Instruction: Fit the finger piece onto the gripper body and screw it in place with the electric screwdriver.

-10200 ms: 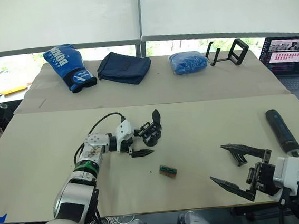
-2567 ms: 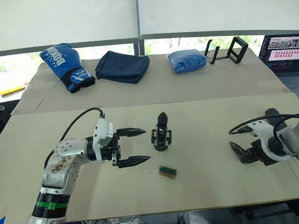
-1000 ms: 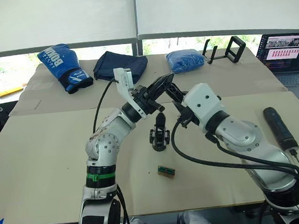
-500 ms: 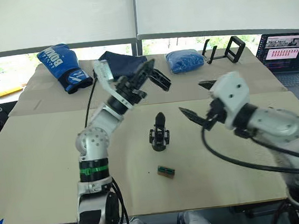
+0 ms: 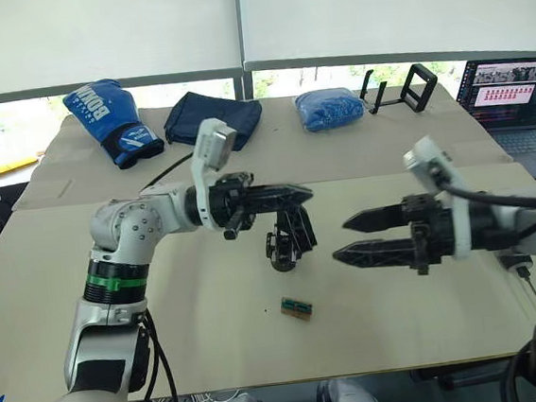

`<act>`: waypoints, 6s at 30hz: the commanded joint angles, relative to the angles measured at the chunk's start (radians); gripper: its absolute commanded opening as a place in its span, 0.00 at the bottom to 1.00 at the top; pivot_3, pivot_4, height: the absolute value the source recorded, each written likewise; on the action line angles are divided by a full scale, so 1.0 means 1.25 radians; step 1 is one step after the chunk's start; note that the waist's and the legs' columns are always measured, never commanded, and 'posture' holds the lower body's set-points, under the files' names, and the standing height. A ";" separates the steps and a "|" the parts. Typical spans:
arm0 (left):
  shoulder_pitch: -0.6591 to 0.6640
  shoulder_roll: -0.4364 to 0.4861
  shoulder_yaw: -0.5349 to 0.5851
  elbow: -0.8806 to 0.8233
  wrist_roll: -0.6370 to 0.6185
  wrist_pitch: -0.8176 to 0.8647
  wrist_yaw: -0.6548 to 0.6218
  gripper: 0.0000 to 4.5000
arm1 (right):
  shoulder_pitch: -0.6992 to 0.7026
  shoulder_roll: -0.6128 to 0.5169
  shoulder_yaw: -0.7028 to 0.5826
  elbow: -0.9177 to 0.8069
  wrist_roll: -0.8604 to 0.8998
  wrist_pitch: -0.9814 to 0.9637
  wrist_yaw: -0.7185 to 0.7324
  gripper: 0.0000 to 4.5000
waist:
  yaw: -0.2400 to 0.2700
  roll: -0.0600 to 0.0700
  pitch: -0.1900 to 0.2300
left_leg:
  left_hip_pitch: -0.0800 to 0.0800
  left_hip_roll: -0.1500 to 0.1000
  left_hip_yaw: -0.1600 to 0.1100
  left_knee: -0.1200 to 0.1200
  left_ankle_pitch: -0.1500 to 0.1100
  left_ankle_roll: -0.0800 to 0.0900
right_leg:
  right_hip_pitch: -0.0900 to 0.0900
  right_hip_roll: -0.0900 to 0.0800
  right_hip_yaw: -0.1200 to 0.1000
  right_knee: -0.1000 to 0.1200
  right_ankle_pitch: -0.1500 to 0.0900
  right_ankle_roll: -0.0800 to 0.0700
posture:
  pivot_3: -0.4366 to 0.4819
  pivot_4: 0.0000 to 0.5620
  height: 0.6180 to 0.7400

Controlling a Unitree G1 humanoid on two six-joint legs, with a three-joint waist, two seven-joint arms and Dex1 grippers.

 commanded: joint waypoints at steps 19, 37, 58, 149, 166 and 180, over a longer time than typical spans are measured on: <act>0.018 -0.011 -0.068 -0.078 0.039 0.028 -0.013 0.00 | -0.004 -0.144 0.244 0.033 0.531 -0.263 -0.428 0.99 | 0.001 0.000 0.000 | 0.000 0.000 0.000 0.000 0.000 0.000 | 0.000 -0.001 0.000 0.000 0.000 0.000 | 0.48 0.27 1.00; 0.030 -0.034 -0.054 -0.075 0.037 0.039 0.019 0.00 | 0.017 -0.233 0.314 0.008 0.550 -0.352 -0.414 0.09 | 0.010 0.000 0.000 | -0.002 0.000 -0.001 0.001 0.000 0.001 | 0.000 -0.002 0.000 -0.001 0.000 0.000 | 0.48 0.27 1.00; 0.207 0.091 0.017 0.027 0.315 -0.551 -0.157 1.00 | 0.247 -0.156 0.118 -0.060 0.210 -0.532 -0.148 0.09 | 0.019 -0.001 0.000 | -0.003 0.000 -0.002 0.001 0.000 0.001 | 0.000 -0.001 -0.001 -0.002 0.000 0.000 | 0.48 0.27 1.00; 0.028 -0.196 -0.081 0.765 0.727 -1.051 -0.105 0.51 | 0.050 0.170 0.414 0.418 -0.721 -1.054 0.453 0.09 | 0.014 -0.001 0.000 | -0.005 -0.001 0.000 0.009 -0.003 0.007 | 0.000 -0.003 -0.003 0.002 0.001 0.001 | 0.48 0.27 1.00; 0.031 -0.195 -0.080 0.759 0.731 -1.040 -0.107 0.51 | 0.078 0.161 0.426 0.373 -0.710 -0.978 0.473 0.09 | 0.014 -0.001 0.000 | -0.004 -0.001 -0.001 0.010 -0.003 0.007 | 0.000 -0.003 -0.003 0.002 0.001 0.001 | 0.48 0.27 1.00; 0.038 -0.199 -0.083 0.748 0.729 -1.028 -0.111 0.51 | 0.075 0.165 0.427 0.440 -0.756 -0.970 0.420 0.09 | 0.012 0.000 0.000 | -0.003 -0.001 -0.001 0.010 -0.003 0.007 | 0.001 -0.003 -0.003 0.002 0.001 0.001 | 0.48 0.27 1.00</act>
